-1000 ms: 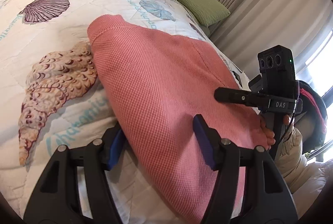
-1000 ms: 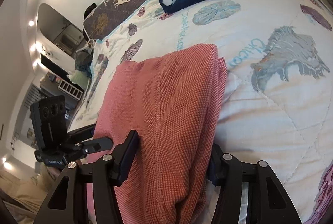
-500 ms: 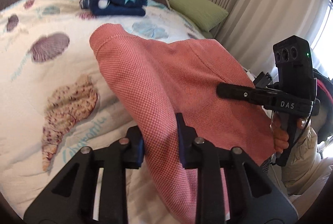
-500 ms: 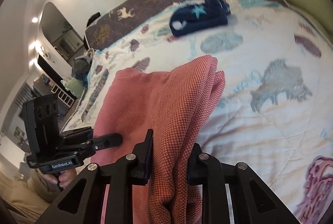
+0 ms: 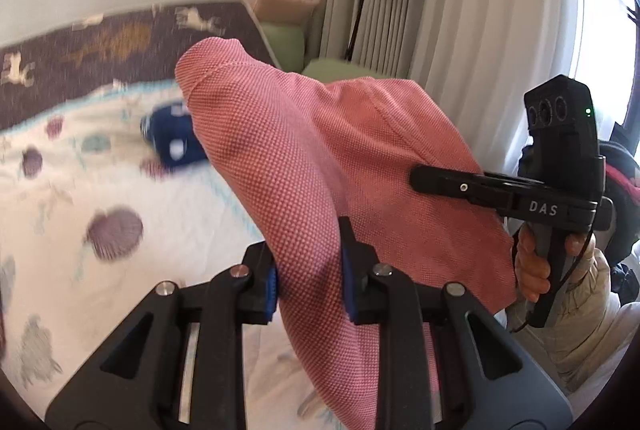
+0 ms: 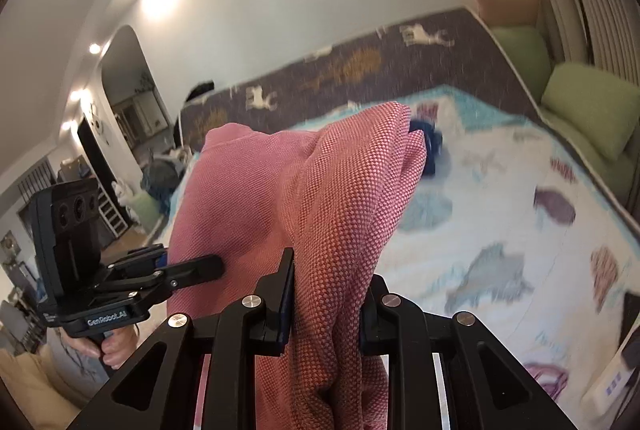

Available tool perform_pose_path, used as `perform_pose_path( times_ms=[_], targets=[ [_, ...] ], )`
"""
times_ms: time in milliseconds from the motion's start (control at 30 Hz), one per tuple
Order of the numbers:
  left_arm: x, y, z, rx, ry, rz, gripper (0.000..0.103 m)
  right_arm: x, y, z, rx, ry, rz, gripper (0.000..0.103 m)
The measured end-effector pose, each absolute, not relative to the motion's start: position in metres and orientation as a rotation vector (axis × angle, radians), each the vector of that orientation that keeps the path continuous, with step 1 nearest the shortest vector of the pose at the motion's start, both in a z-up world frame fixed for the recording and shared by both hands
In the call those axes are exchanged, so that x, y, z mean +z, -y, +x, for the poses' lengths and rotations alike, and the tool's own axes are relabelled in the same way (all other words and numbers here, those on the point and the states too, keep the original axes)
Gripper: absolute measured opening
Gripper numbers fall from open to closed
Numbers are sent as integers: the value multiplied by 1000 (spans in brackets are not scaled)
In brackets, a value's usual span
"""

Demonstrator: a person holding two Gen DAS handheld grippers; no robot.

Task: Fold small clothes
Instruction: 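Carry the sweater onto the folded navy blanket and open both grippers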

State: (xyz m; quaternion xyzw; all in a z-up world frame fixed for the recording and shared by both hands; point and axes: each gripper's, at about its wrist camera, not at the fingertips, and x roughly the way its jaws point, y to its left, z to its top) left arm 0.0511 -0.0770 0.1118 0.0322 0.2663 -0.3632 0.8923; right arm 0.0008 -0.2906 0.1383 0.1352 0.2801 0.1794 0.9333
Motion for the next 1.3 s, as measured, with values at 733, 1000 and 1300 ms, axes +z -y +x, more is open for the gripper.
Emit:
perform_pose_path(
  times_ms=[733, 1000, 1300],
  targets=[
    [293, 117, 170, -644, -341, 195, 27, 328, 323, 137, 382, -417, 278, 23],
    [287, 136, 277, -556, -375, 225, 27, 325, 326, 246, 338, -467, 287, 23],
    [230, 145, 385, -506, -423, 243, 27, 261, 337, 377, 341, -522, 354, 23]
  ],
)
